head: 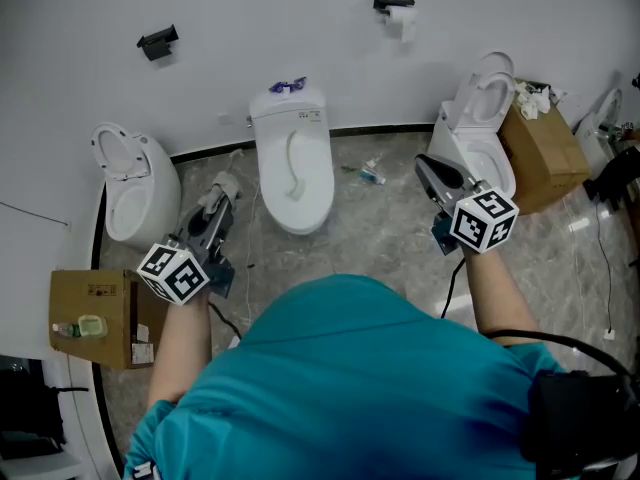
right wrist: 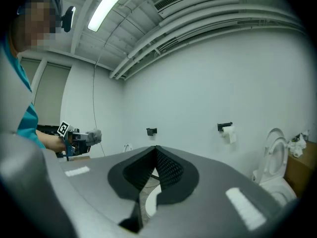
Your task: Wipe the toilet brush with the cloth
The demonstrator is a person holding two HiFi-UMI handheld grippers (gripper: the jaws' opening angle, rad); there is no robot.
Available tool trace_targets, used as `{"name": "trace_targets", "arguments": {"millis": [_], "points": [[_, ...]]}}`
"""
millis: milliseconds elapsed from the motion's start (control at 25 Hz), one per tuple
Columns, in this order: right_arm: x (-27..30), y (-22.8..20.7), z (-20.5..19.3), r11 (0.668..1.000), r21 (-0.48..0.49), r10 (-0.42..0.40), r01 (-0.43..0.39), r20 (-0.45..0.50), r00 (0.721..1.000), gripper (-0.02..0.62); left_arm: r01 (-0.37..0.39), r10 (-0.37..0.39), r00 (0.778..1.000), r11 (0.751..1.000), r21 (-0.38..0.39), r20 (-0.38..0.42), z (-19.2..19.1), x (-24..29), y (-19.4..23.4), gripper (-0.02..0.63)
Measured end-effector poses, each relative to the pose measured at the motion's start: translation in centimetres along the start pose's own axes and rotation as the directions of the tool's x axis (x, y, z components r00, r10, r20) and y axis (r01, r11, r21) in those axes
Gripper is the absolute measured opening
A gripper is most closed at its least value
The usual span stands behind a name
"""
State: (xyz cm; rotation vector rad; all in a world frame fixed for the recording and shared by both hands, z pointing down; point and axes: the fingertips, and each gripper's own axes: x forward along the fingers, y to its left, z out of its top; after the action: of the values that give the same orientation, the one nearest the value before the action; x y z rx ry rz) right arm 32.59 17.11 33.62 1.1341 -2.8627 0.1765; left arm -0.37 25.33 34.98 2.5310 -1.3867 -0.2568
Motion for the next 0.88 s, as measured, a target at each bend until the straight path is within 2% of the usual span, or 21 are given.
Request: {"name": "trace_targets", "arguments": {"millis": [160, 280, 480, 680, 880], "points": [[-1.8, -1.1, -0.6, 1.000, -0.006, 0.030, -0.031, -0.012, 0.999, -0.008, -0.006, 0.006, 1.000, 1.000, -0.010, -0.003, -1.4, 1.1, -2.1, 0.038], [-2.2, -2.1, -1.4, 0.999, -0.001, 0.050, -0.050, -0.029, 0.998, -0.008, -0.022, 0.021, 0.999, 1.000, -0.019, -0.036, -2.5, 2.1, -3.4, 0.038], [-1.5, -2.5, -3.2, 0.997, 0.017, 0.075, -0.074, -0.055, 0.996, -0.008, -0.032, 0.030, 0.997, 0.999, -0.031, -0.065, -4.1, 2.4, -3.6, 0.038], [2.5, -2.2, -4.6, 0.996, 0.018, 0.084, -0.082, -0.091, 0.992, -0.008, -0.041, 0.036, 0.996, 0.998, -0.054, -0.076, -4.4, 2.8, 0.3, 0.038], [9.5, -1.9, -4.3, 0.999, -0.011, 0.050, -0.052, -0.116, 0.992, -0.008, 0.014, -0.020, 0.997, 0.997, -0.078, -0.079, -3.6, 5.0, 7.4, 0.038]]}}
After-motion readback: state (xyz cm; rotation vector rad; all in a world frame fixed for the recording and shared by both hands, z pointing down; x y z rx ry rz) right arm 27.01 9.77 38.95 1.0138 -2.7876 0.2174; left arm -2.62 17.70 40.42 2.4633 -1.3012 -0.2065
